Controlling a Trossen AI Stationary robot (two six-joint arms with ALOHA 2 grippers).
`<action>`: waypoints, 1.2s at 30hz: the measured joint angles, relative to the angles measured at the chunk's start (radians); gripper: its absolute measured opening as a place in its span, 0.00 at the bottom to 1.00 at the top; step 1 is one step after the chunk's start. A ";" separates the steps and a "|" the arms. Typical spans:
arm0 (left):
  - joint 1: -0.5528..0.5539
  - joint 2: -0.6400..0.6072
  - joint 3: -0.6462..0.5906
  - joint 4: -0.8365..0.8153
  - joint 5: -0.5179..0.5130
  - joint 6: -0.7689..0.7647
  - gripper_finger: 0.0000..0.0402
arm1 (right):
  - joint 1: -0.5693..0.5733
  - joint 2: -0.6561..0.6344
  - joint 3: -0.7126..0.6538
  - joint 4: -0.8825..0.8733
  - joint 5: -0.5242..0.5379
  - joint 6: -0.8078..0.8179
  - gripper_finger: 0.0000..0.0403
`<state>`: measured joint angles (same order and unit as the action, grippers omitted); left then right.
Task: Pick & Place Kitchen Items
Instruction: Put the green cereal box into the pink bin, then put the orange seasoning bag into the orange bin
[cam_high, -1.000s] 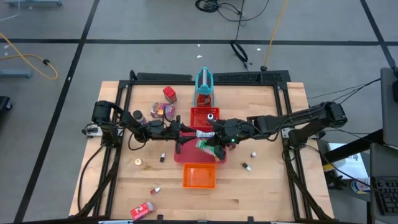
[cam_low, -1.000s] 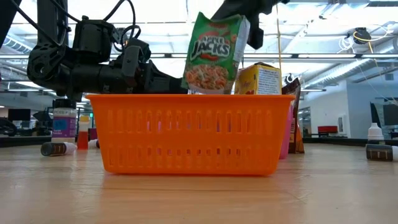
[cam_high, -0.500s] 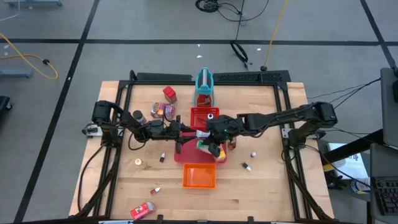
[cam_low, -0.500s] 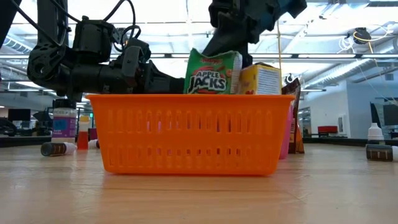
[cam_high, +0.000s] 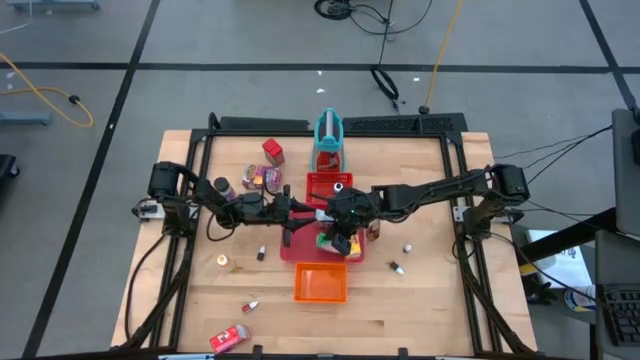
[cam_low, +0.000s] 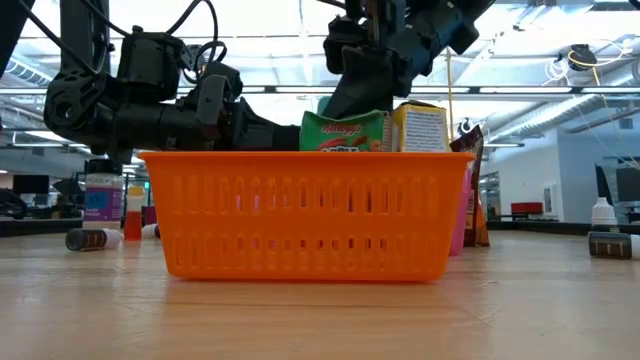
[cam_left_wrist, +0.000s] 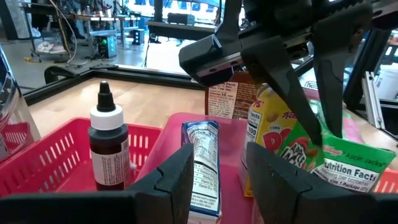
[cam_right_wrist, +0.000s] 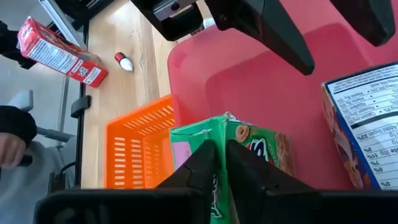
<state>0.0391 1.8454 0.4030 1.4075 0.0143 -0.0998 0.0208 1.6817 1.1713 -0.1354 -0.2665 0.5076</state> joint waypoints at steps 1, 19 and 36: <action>0.000 0.000 0.000 0.000 0.000 0.000 0.37 | 0.000 0.000 0.000 0.000 0.000 -0.002 0.10; 0.000 0.000 0.000 -0.002 0.000 -0.001 0.37 | -0.028 -0.036 0.000 0.066 0.004 -0.134 0.30; 0.000 0.000 0.000 -0.028 -0.015 -0.003 0.37 | 0.038 -0.169 0.000 -0.119 0.180 -0.287 0.23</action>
<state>0.0391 1.8454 0.4030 1.3798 -0.0010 -0.1032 0.0584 1.5129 1.1717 -0.2541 -0.0864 0.2205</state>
